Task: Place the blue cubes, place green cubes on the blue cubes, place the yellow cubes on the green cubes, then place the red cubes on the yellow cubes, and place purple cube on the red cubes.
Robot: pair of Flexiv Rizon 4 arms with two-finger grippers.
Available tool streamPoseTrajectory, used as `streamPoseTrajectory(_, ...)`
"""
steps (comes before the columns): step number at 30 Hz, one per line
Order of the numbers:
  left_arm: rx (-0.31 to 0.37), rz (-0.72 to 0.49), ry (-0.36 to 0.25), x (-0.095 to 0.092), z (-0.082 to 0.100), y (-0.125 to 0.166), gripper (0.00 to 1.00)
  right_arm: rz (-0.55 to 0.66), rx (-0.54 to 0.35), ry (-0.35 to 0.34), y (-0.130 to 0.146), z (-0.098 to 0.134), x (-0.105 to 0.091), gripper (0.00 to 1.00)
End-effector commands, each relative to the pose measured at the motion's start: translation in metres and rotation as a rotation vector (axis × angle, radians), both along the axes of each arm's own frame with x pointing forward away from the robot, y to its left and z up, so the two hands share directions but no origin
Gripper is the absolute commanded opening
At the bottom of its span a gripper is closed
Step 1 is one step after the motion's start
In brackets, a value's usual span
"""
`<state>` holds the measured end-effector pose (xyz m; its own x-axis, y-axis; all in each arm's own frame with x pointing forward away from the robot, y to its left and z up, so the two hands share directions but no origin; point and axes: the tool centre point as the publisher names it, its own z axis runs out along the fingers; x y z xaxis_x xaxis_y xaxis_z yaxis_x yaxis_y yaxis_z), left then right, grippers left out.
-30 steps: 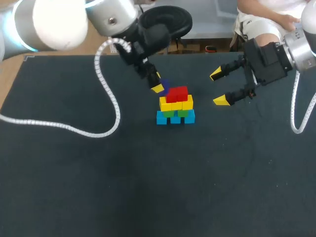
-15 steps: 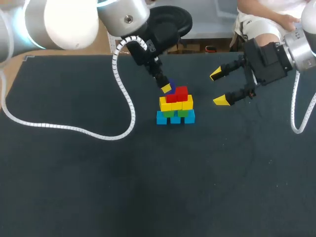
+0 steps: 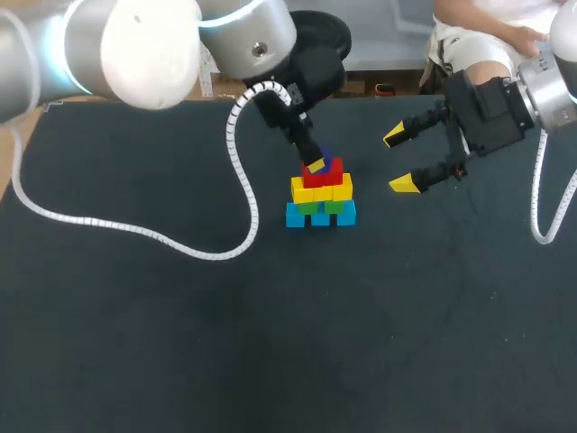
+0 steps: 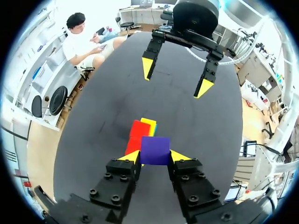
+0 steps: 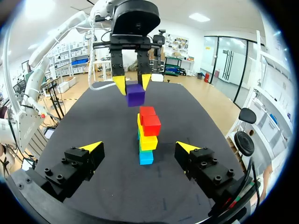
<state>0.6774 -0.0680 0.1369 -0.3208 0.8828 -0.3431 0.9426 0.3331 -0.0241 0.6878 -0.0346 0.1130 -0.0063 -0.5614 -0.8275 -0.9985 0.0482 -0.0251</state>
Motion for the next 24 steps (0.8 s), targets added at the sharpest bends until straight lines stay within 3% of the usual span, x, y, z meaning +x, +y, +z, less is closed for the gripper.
streamPoseTrajectory(1, -0.033, -0.01, -0.007, 0.001, -0.009, 0.003, 0.0, -0.001, 0.001, -0.002, 0.0, 0.0, -0.001, 1.0)
streamPoseTrajectory(6, -0.061, -0.018, -0.011, 0.006, -0.009, 0.002, 0.0, -0.001, 0.001, -0.002, 0.0, 0.0, -0.001, 1.0)
streamPoseTrajectory(24, -0.04, -0.02, -0.007, 0.016, -0.017, -0.001, 0.0, -0.001, 0.001, -0.002, 0.0, 0.0, -0.001, 1.0)
